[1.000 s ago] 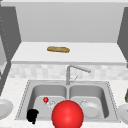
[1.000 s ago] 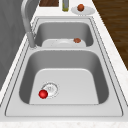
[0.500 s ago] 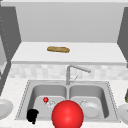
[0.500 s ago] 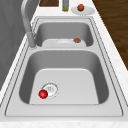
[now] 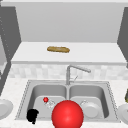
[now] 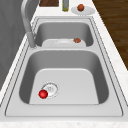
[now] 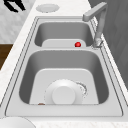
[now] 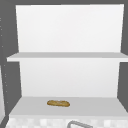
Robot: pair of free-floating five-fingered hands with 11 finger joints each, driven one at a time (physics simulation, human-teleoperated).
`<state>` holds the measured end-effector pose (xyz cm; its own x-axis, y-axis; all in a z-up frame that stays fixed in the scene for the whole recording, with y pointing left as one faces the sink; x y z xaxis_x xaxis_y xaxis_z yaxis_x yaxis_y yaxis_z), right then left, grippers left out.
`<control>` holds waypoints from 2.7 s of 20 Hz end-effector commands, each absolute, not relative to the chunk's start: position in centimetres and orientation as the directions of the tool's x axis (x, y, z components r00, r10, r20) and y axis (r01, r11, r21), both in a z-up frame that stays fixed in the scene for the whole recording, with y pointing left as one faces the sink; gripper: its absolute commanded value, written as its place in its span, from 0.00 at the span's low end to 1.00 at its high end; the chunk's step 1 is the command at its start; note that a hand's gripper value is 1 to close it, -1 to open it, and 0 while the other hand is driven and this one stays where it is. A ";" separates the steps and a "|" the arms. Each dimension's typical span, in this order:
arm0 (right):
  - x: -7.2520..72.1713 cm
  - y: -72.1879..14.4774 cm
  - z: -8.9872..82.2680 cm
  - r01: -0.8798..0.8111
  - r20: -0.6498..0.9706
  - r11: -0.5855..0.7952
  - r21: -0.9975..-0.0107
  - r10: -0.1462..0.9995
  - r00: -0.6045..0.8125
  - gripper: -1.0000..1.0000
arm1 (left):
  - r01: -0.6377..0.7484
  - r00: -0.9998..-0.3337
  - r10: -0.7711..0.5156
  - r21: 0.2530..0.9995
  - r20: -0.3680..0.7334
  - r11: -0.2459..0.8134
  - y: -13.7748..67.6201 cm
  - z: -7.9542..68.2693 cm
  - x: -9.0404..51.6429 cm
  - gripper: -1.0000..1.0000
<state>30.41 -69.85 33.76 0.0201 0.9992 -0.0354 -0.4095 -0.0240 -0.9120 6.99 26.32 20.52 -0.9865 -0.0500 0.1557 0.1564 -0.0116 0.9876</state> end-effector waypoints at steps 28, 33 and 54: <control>36.2 -57.3 39.5 -0.598 -0.204 -0.150 -0.787 0.979 0.023 0.00 | 0.156 -0.987 -0.050 0.988 0.156 -0.012 26.3 20.5 7.0 0.50; 36.8 -55.1 39.3 -0.651 -0.219 -0.150 -0.744 0.975 0.024 0.00 | 0.156 -0.987 -0.050 0.988 0.156 -0.012 26.3 20.5 7.0 0.50; 36.1 -54.9 37.8 -0.640 -0.142 -0.078 -0.765 0.989 0.050 0.00 | 0.156 -0.987 -0.050 0.988 0.156 -0.012 26.3 20.5 7.0 0.50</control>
